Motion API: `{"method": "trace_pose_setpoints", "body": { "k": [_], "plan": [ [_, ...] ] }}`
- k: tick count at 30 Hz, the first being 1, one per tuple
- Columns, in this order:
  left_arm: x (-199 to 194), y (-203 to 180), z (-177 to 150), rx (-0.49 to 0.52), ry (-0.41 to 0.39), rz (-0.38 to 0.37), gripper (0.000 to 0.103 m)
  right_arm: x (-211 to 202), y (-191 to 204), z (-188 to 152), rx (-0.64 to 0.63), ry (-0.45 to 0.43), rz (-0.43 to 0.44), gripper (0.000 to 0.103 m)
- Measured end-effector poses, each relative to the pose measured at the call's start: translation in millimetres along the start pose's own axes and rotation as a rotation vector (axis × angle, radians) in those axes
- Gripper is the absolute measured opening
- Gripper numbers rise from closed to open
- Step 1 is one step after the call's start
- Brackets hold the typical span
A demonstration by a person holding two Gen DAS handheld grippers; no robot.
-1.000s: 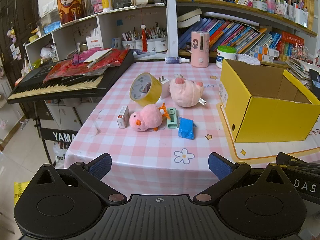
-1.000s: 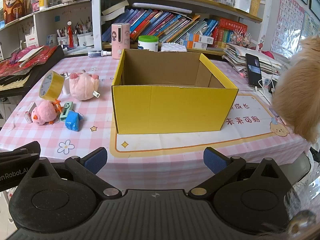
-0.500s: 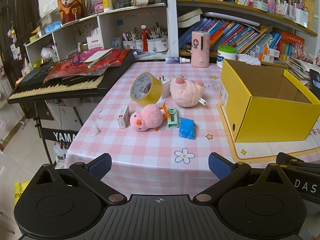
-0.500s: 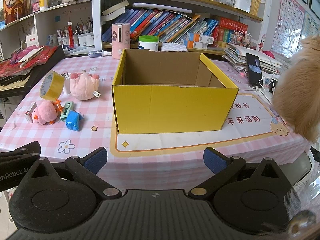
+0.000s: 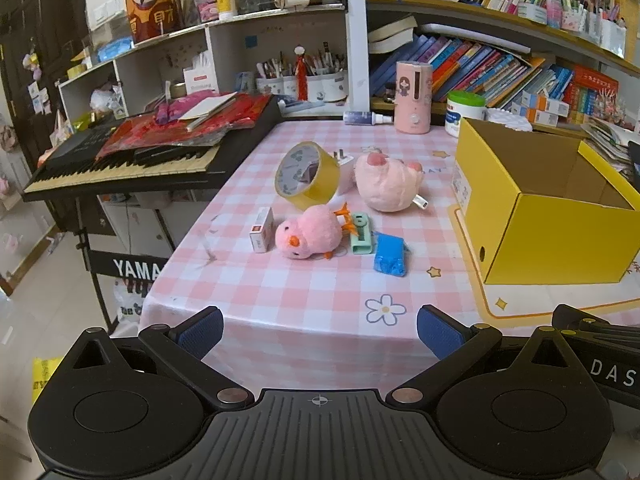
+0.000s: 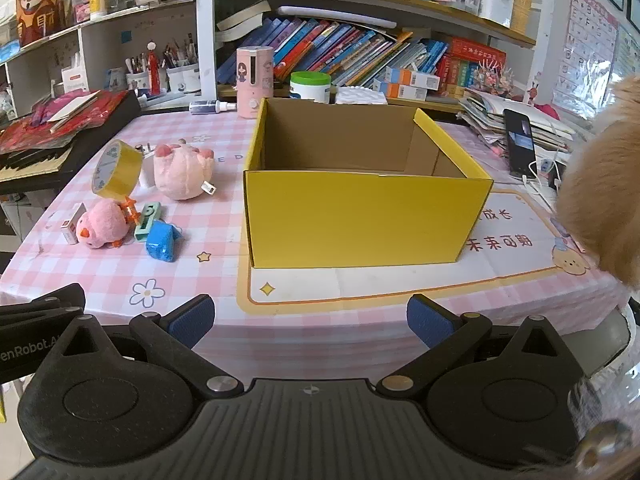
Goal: Organize objects
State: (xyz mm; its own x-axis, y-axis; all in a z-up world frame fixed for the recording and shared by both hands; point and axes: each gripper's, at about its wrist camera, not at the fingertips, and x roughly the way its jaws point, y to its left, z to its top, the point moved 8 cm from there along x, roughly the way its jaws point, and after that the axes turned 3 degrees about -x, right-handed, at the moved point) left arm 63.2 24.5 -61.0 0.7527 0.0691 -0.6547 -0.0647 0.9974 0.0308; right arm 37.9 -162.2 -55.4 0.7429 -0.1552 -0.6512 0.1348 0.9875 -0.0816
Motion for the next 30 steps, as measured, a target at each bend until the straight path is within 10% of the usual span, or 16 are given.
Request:
{"method": "trace_pose_setpoints", "body": {
  "k": [18,30],
  "plan": [
    [6.8,56.5,-1.1,-0.139,0.024,0.096,0.103,9.6,58.6,13.5,-0.115,-0.011,0.163,0.099],
    [19.7,68.1,22.1,-0.176,-0.029,0.098,0.103,18.2,103.1,24.5,-0.292,-0.071,0.307,0.047]
  ]
}}
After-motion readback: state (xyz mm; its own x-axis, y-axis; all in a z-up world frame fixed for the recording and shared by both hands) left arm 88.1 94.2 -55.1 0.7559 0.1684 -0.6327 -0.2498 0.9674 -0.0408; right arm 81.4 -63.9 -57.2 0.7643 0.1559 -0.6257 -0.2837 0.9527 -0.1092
